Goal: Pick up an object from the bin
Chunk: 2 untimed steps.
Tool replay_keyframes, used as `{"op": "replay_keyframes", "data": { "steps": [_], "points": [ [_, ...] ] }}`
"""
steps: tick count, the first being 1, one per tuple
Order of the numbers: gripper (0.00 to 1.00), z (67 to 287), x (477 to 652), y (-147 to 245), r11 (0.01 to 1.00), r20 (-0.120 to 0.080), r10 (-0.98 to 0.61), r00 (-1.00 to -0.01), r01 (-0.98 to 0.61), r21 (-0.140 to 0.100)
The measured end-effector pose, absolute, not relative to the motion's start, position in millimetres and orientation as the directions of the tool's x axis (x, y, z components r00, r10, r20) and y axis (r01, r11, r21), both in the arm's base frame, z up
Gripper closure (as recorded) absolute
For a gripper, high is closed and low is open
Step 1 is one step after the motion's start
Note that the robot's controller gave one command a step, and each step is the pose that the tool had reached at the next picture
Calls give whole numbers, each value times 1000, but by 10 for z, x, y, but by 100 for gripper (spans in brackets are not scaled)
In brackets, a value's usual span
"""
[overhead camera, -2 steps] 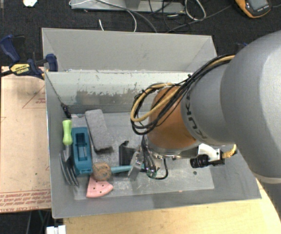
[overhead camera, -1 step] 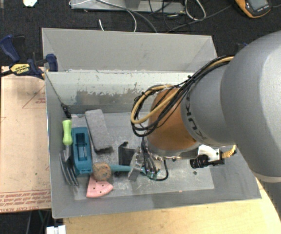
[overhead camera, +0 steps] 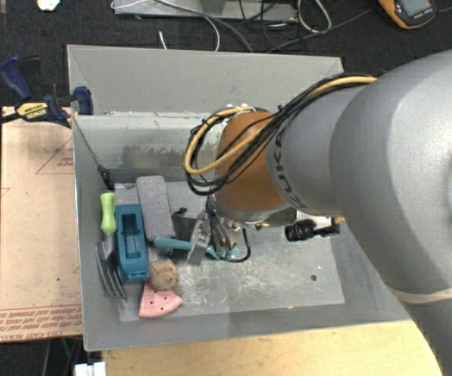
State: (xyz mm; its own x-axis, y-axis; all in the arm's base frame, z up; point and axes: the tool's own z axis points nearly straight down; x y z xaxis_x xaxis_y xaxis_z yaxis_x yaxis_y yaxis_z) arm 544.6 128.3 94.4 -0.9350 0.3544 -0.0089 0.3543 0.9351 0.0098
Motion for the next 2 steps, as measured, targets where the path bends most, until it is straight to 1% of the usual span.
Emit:
{"op": "replay_keyframes", "data": {
  "steps": [1,2],
  "points": [
    [100,861,5234,1179,943,-2,332,-943,332,3],
    [100,1086,5296,1271,924,-7,383,-924,383,9]
  ]
}}
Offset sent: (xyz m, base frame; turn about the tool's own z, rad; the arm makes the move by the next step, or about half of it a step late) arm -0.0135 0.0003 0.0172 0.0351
